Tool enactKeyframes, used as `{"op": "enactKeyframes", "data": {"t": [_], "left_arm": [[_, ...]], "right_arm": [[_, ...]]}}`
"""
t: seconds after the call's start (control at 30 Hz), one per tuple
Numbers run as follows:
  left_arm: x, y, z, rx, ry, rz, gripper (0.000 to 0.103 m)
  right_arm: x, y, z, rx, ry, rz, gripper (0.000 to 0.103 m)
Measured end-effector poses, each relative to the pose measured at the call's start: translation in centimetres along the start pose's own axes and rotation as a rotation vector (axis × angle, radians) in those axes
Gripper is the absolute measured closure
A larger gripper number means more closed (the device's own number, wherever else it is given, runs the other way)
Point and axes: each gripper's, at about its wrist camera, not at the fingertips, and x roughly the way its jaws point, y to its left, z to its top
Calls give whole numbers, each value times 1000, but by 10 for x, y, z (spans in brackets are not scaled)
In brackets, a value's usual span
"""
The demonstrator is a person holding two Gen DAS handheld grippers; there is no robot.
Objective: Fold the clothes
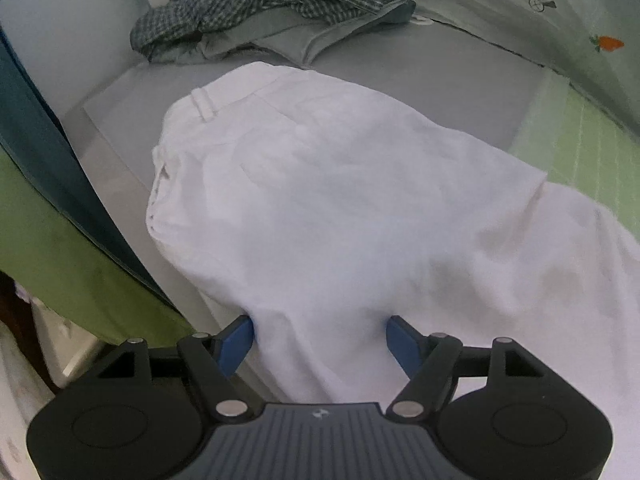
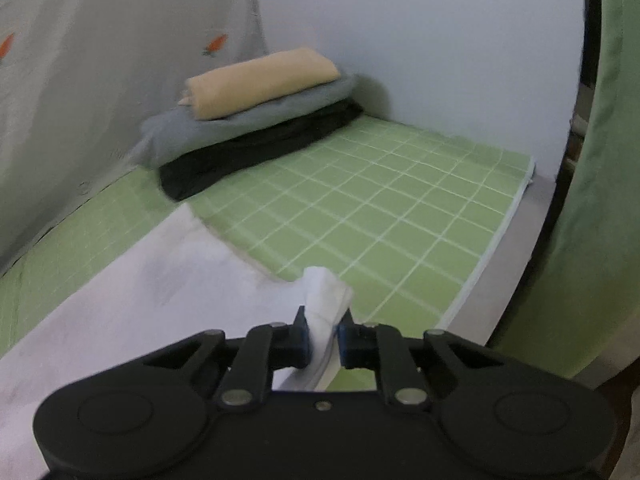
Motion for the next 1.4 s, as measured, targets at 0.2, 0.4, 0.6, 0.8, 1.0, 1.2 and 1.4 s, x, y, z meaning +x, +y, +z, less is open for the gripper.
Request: {"op": "enactKeyframes", "data": {"t": [0.2,0.4,0.6,0.8,1.0,1.2,1.4], "left_arm": [[-17,14,-6,-74,-14,-35,28],[-22,45,13,-94,-71,-24,28],[-2,68,62,-87,-111,-31,23],[29,83,118,-7,-142,-112,14],[81,70,168,200,-82,-184,12],[136,83,197,129,44,-377,11],[143,93,197,98,38,-424,54]], "right_arm": [[12,20,11,-142,18,-148,53],[-3,77,14,-276,-90,-141,17],[-14,150,-17,-352,-64,22,11],[-38,209,-72,-434,-15,109,8],[-63,248,-111,-454,8,105,7],[-89,271,-138,-497,-8,48,6],[-102,285,-155,-523,7,9,5]]}}
